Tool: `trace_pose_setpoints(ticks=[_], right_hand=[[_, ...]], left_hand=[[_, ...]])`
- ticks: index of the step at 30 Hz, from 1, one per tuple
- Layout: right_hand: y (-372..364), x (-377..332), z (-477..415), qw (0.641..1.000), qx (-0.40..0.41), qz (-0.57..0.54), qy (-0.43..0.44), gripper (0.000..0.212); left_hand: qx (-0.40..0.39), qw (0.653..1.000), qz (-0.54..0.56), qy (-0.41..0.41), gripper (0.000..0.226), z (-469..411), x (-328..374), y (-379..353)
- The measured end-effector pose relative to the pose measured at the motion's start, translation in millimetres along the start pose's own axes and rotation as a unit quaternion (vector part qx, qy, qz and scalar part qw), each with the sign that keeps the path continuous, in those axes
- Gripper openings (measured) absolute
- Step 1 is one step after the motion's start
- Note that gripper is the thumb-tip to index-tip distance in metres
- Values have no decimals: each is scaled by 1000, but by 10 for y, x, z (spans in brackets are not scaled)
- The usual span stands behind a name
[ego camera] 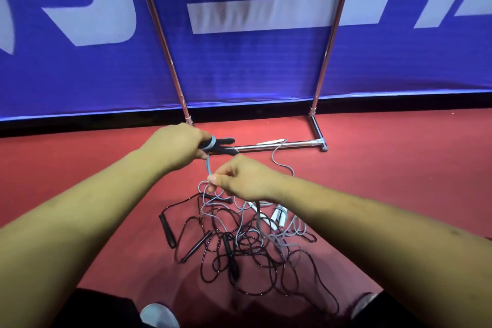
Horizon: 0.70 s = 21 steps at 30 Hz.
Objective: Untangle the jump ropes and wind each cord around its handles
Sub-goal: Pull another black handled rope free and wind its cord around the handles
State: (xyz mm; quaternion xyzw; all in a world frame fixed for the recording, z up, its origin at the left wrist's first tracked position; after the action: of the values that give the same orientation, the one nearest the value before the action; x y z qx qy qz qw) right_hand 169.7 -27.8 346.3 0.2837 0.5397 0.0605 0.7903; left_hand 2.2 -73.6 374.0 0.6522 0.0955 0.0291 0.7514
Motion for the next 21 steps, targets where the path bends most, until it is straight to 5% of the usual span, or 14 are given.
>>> trace_pose_setpoints(ticks=[6,10,14,21], right_hand=[[368,-243,56,988,30,151,31,21],[669,-242,86,970,107,209,66,12],[848,-158,105,977,135,146,70,22],[829,157,84,991,66,-113,-22,31]], left_hand=[[-80,993,-2,-82,21,-17,155,-56],[-89,973,103,-187,26,31,266,-43],[-107,937,249,-223,27,185,430,-5],[-70,890,415,-175,13,340,431,209]])
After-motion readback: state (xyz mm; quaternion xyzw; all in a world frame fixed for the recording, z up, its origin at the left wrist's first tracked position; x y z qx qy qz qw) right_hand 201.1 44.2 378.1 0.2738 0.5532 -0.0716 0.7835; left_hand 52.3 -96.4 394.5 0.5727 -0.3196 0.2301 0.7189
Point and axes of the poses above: each hand's wrist, its own z-axis away from the middle knuckle, its own y-axis out of the back of the hand, x = y × z, the point moved 1 cm from there along -z, towards the middle knuckle, and after that the axes turned 4 degrees about -y, right-handed, at the moved point
